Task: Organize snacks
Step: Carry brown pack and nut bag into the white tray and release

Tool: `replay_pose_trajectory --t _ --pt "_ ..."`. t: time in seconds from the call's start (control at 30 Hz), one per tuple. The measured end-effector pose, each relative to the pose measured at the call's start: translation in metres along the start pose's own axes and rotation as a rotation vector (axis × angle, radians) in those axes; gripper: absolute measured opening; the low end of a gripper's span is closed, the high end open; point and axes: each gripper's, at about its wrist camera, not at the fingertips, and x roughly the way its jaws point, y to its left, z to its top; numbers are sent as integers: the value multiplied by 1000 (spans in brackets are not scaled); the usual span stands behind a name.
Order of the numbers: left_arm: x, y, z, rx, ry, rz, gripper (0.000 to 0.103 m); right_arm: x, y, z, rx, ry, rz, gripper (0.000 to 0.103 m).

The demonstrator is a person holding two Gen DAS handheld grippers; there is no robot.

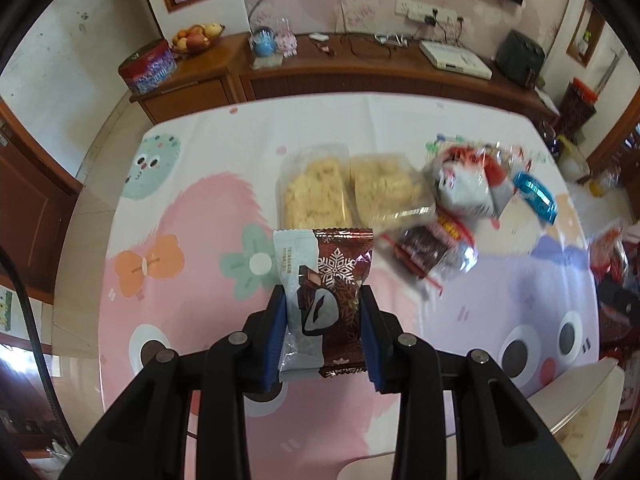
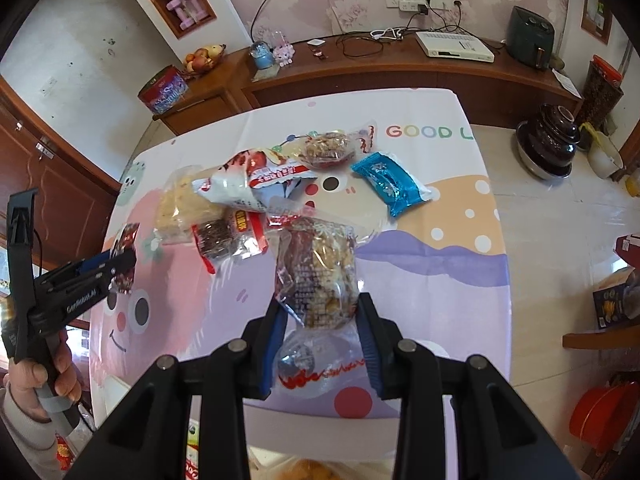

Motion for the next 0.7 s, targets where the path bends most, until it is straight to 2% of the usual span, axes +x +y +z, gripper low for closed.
replay_pose_trajectory --t 0.3,0.5,0.7 --pt "-35 -6 -3 -21 -101 -14 33 -24 23 -1 -42 -36 36 35" --pt "-87 -14 -17 -5 -177 -52 33 -46 45 -6 -61 -59 103 35" --pt "-143 -32 -46 47 -220 -107 33 -78 69 -26 -104 -88 167 35"
